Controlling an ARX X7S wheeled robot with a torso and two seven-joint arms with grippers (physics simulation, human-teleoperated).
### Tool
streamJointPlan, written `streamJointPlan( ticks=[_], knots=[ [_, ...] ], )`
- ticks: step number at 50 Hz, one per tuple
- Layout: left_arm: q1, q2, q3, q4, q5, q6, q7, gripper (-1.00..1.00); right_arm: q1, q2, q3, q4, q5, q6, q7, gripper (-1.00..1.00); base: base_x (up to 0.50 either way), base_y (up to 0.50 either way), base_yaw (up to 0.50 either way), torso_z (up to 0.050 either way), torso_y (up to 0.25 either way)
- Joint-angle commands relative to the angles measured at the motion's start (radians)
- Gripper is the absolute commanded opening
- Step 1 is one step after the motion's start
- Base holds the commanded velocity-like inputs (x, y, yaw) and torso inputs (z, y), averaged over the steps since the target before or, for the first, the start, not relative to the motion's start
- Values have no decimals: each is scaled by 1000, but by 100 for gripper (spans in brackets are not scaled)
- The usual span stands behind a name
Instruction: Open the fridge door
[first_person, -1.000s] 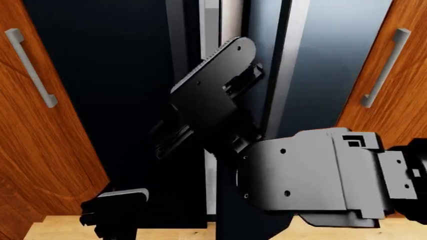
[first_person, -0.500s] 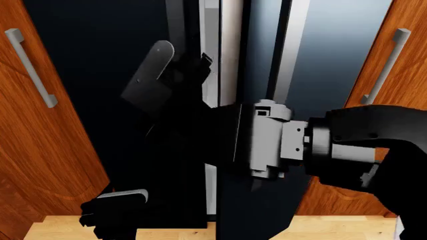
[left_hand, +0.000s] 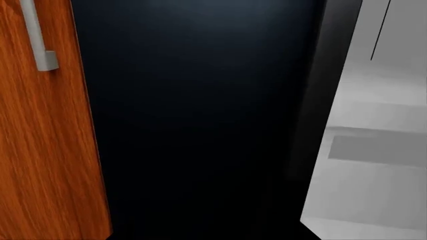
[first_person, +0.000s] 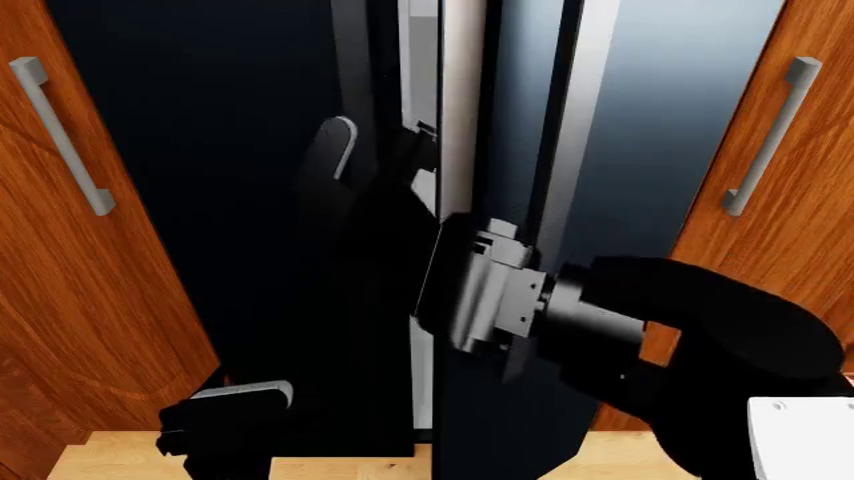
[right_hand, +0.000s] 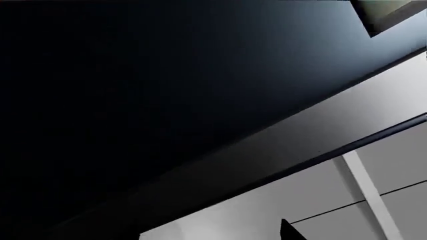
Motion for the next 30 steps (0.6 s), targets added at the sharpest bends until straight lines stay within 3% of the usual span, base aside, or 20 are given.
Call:
streamJointPlan(
  ticks=[1,7,13,24,30],
  knots=[
    [2,1,-9,2,-2,7,1,100,-52,-17,37,78,-216,147,-81,100,0,0,0,0,0],
    [2,0,-9,2,-7,9,2,100,-82,-17,37,98,-393,234,-158,100,0,0,0,0,2],
    [0,0,-5,3,-7,8,-1,100,-127,-17,27,33,-496,449,-258,100,0,0,0,0,0],
    [-1,-3,0,2,-7,10,-3,100,-97,-17,53,-146,-349,713,-208,100,0,0,0,0,0],
    [-1,-4,3,3,-9,10,-5,100,-47,-17,95,-207,-94,764,15,100,0,0,0,0,0]
  ],
)
